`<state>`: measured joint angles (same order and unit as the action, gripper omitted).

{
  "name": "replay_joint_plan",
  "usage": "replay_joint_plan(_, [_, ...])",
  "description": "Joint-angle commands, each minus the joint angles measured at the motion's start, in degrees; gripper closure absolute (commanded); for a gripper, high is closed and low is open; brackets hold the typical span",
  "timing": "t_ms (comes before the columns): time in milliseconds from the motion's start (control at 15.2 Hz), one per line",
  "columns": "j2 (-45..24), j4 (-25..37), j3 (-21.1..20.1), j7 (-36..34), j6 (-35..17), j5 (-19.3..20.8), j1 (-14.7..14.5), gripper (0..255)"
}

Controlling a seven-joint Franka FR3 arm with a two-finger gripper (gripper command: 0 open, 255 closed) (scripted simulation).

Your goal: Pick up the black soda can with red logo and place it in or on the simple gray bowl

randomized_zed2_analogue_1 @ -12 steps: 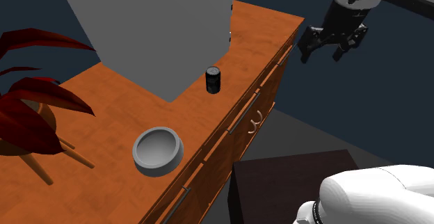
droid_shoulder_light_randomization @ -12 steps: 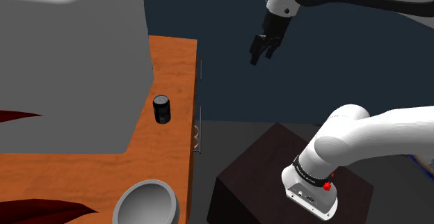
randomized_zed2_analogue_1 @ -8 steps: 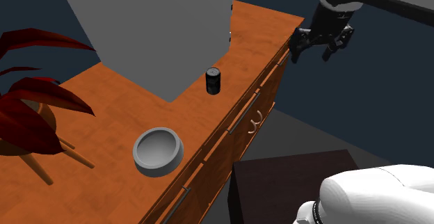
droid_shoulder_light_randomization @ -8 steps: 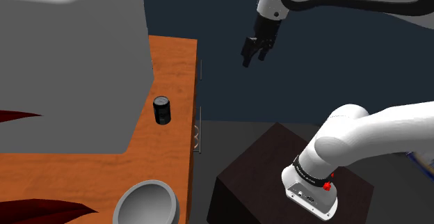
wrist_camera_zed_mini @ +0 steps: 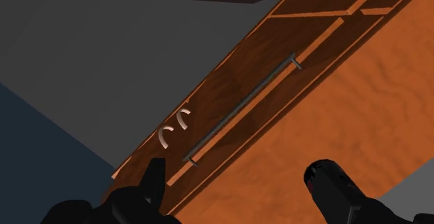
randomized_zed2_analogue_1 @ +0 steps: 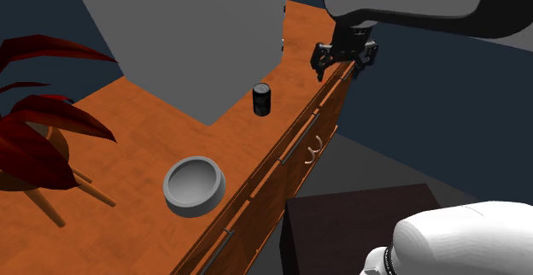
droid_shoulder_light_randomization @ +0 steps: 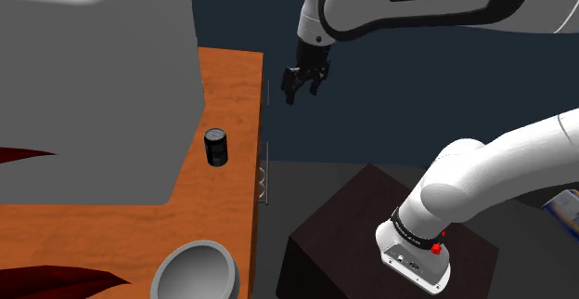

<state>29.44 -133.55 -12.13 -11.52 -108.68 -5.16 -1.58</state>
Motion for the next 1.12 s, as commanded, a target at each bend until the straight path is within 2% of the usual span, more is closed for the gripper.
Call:
replay_joint_plan(0, [-3.58,1.03,-1.69,-1.92,-2.45,-0.07,-0.19,0])
replay_joint_plan(462, [-17.88,8.20,-7.37,-9.67,-8.83,2.35,-0.66,0])
replay_joint_plan(792, [-29.05,15.48,-10.30,-15.93,-11.58,6.58,-1.65,0])
replay_joint_plan(1056, [-38.39,22.71,-11.43,-20.88,-12.40,10.87,-3.50,0])
